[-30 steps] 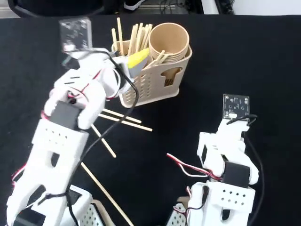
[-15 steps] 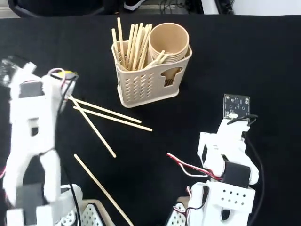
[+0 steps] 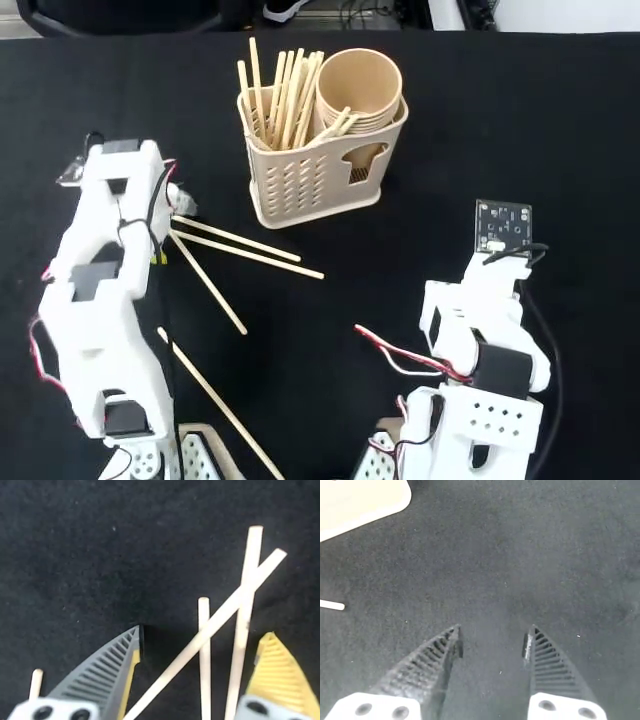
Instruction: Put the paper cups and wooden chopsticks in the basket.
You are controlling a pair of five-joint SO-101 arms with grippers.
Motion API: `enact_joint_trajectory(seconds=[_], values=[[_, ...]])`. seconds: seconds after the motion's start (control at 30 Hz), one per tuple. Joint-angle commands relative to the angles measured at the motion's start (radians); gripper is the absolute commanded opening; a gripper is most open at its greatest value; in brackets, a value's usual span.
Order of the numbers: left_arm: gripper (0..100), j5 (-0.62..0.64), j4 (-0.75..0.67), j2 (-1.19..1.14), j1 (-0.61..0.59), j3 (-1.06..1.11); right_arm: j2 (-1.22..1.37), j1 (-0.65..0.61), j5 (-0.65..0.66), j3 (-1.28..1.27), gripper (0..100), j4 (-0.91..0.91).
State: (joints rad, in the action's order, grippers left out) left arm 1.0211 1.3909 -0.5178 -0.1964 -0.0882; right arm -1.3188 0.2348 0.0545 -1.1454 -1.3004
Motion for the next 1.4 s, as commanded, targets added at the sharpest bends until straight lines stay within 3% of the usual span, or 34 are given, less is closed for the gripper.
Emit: enact_joint_trajectory(seconds=[0.0,0.1,0.17,0.37,0.67,0.87,1.03,1.17,1.37], values=[[35,0.005,0.104,-0.101,0.008,-0.180,-0.001,0.009,-0.002,0.028,20.8,0.018],[33,0.002,0.180,-0.173,0.008,-0.282,-0.001,0.009,-0.002,0.028,20.8,0.018],[26,-0.018,0.230,-0.204,0.002,-0.352,-0.001,0.009,-0.002,0.028,20.8,0.018],[2,-0.321,0.370,-0.253,0.007,-0.503,-0.001,0.009,-0.002,0.028,20.8,0.017],[3,-0.334,0.370,-0.250,-0.005,-0.506,-0.001,0.009,-0.002,0.028,20.8,0.017],[3,-0.428,0.370,-0.203,-0.059,-0.562,-0.001,0.009,-0.002,0.028,20.8,0.017],[3,-0.445,0.370,-0.051,-0.061,-0.568,-0.001,0.009,-0.002,0.028,20.8,0.017],[3,-0.580,0.370,0.100,0.024,-0.561,-0.001,0.009,-0.003,0.028,20.8,0.017],[3,-0.684,0.367,0.331,0.081,-0.627,-0.001,0.009,-0.003,0.028,20.8,0.017]])
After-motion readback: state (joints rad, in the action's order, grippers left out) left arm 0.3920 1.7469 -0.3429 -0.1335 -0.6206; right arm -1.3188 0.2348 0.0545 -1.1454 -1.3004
